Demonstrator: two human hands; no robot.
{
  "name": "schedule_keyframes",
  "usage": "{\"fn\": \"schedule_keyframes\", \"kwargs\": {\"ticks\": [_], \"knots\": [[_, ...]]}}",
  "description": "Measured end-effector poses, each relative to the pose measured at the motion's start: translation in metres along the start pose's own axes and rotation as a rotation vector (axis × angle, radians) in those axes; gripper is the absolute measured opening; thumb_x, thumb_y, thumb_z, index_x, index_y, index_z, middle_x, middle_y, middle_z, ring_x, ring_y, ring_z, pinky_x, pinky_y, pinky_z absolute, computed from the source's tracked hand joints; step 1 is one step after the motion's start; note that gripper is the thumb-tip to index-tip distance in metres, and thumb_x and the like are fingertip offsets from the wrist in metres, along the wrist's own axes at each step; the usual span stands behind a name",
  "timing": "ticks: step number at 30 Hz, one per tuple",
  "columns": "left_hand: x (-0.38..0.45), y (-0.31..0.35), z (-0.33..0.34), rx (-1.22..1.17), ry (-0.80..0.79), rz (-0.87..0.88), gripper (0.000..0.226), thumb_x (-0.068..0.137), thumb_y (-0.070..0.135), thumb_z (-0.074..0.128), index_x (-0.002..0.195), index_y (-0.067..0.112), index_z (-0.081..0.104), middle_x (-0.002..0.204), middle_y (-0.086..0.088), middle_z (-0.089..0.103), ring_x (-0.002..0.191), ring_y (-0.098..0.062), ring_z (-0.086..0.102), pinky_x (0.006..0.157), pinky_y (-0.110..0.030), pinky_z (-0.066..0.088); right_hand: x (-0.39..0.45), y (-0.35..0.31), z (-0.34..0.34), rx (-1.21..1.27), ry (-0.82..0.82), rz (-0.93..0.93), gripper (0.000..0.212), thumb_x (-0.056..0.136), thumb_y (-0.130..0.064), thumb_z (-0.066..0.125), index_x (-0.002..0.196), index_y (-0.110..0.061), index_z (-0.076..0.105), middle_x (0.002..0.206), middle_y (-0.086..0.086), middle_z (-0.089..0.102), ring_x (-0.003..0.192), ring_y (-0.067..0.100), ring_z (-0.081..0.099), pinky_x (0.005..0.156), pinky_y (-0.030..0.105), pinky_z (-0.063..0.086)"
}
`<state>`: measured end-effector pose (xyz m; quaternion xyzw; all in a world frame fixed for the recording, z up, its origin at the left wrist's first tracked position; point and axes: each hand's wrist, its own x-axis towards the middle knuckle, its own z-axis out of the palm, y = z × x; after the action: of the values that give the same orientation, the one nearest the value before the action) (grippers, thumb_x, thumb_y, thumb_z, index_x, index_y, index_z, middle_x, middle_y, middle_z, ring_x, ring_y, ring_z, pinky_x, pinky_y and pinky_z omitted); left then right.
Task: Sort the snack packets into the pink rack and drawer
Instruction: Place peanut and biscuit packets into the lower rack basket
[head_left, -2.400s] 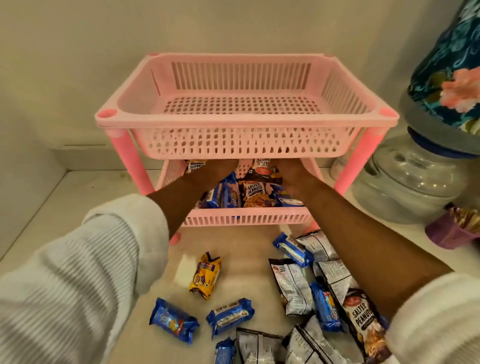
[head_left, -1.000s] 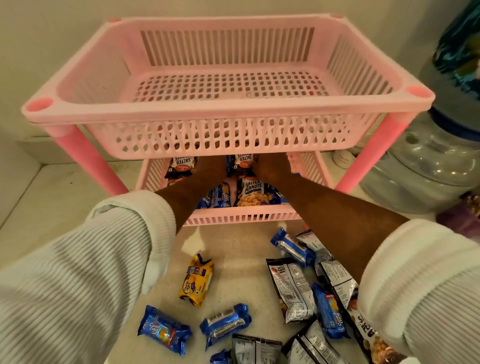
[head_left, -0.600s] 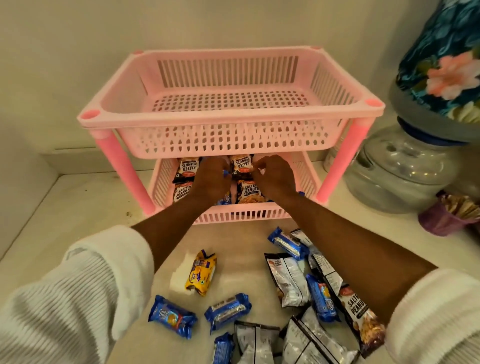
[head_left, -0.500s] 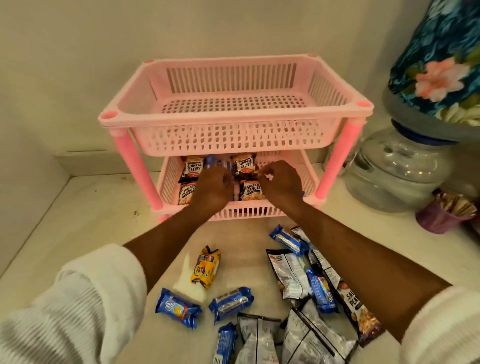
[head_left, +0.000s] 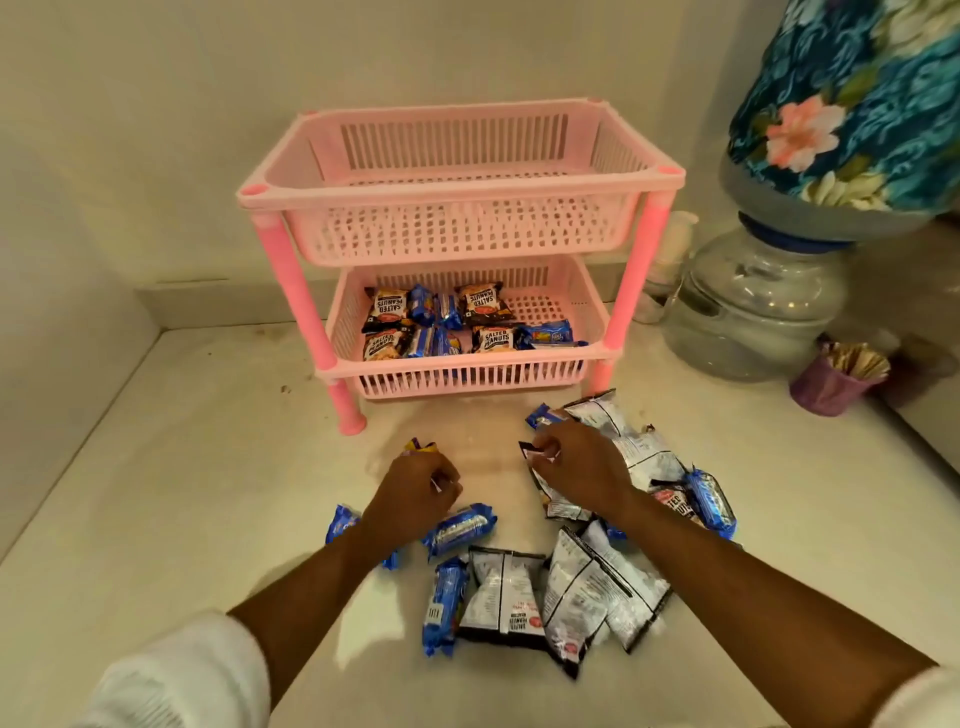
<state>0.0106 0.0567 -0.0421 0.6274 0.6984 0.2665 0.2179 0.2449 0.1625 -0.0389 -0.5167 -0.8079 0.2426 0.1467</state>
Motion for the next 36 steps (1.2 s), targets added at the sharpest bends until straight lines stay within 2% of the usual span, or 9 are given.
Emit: {"fn": "schedule_keyframes", "kwargs": {"ticks": [5, 8, 13, 18, 25, 28, 30, 32, 36], "knots": [[-0.014, -0.010, 0.018, 0.148, -0.253, -0.039, 0.049, 0.074, 0.051, 0.074, 0.113, 0.022, 0.066, 0.105, 0.004, 0.066, 0.086, -0.008, 0.058, 0.075, -0.026, 0.052, -0.018, 0.001, 0.014, -0.236, -0.111, 0.085, 0.080, 0.067, -0.076, 0.068, 0.128, -0.026, 0.057, 0.132, 0.001, 0.053, 0.120, 0.024, 0.055, 0.091, 0.038, 0.052], [-0.015, -0.009, 0.024, 0.203, -0.277, -0.056, 0.061, 0.067, 0.052, 0.078, 0.118, 0.024, 0.063, 0.110, 0.003, 0.064, 0.094, -0.011, 0.060, 0.080, -0.028, 0.054, -0.022, -0.005, 0.021, -0.339, -0.102, 0.125, 0.088, 0.061, -0.077, 0.070, 0.126, -0.020, 0.056, 0.133, 0.004, 0.053, 0.123, 0.027, 0.051, 0.088, 0.039, 0.052], [-0.013, -0.006, 0.030, 0.302, -0.262, -0.075, 0.061, 0.069, 0.037, 0.081, 0.125, 0.023, 0.059, 0.116, 0.000, 0.063, 0.102, -0.016, 0.063, 0.083, -0.028, 0.054, -0.019, -0.017, 0.026, -0.428, -0.110, 0.158, 0.063, 0.073, -0.041, 0.075, 0.126, -0.015, 0.054, 0.128, 0.008, 0.055, 0.119, 0.028, 0.054, 0.086, 0.037, 0.053], [-0.015, -0.001, 0.032, 0.282, -0.210, -0.110, 0.044, 0.073, 0.040, 0.072, 0.114, 0.025, 0.063, 0.107, 0.002, 0.065, 0.093, -0.015, 0.063, 0.073, -0.028, 0.052, -0.015, -0.018, 0.024, -0.348, -0.080, 0.143, 0.029, 0.078, -0.012, 0.067, 0.107, -0.012, 0.065, 0.111, 0.009, 0.067, 0.101, 0.028, 0.067, 0.072, 0.029, 0.049], [-0.005, 0.009, 0.022, 0.003, -0.139, -0.195, 0.029, 0.082, 0.039, 0.072, 0.097, 0.016, 0.065, 0.086, 0.002, 0.063, 0.080, -0.015, 0.061, 0.066, -0.028, 0.046, -0.011, -0.011, -0.001, 0.340, -0.024, 0.268, 0.016, 0.077, -0.004, 0.058, 0.077, -0.011, 0.072, 0.071, 0.005, 0.072, 0.062, 0.018, 0.067, 0.058, 0.027, 0.050], [0.005, 0.027, 0.011, -0.424, -0.168, -0.320, 0.020, 0.087, 0.034, 0.070, 0.076, 0.018, 0.065, 0.071, 0.007, 0.062, 0.068, -0.009, 0.058, 0.064, -0.028, 0.044, -0.011, -0.021, -0.020, 0.832, -0.035, 0.391, 0.036, 0.077, 0.008, 0.049, 0.083, -0.013, 0.077, 0.084, 0.006, 0.079, 0.077, 0.024, 0.075, 0.068, 0.035, 0.059], [0.012, 0.040, 0.004, -0.814, -0.172, -0.424, 0.008, 0.089, 0.020, 0.068, 0.093, 0.013, 0.069, 0.088, -0.003, 0.071, 0.081, -0.015, 0.066, 0.073, -0.030, 0.054, -0.009, -0.026, -0.030, 1.155, -0.043, 0.442, 0.036, 0.078, 0.013, 0.045, 0.089, -0.005, 0.075, 0.092, 0.016, 0.078, 0.082, 0.030, 0.074, 0.074, 0.037, 0.057], [0.017, 0.050, -0.004, -1.108, -0.204, -0.417, 0.025, 0.090, 0.011, 0.064, 0.114, 0.004, 0.066, 0.107, -0.014, 0.071, 0.095, -0.024, 0.067, 0.081, -0.035, 0.056, -0.006, -0.030, -0.038, 1.397, -0.048, 0.454, 0.035, 0.079, 0.016, 0.043, 0.097, 0.002, 0.070, 0.100, 0.022, 0.075, 0.087, 0.033, 0.072, 0.083, 0.042, 0.056], [0.022, 0.065, -0.018, -1.371, -0.359, -0.308, 0.045, 0.089, 0.017, 0.062, 0.131, 0.000, 0.057, 0.129, -0.020, 0.063, 0.115, -0.034, 0.060, 0.105, -0.051, 0.045, -0.001, -0.032, -0.043, 1.530, -0.088, 0.380, 0.036, 0.084, 0.014, 0.043, 0.109, 0.003, 0.068, 0.107, 0.023, 0.073, 0.088, 0.029, 0.073, 0.081, 0.041, 0.057]]}}
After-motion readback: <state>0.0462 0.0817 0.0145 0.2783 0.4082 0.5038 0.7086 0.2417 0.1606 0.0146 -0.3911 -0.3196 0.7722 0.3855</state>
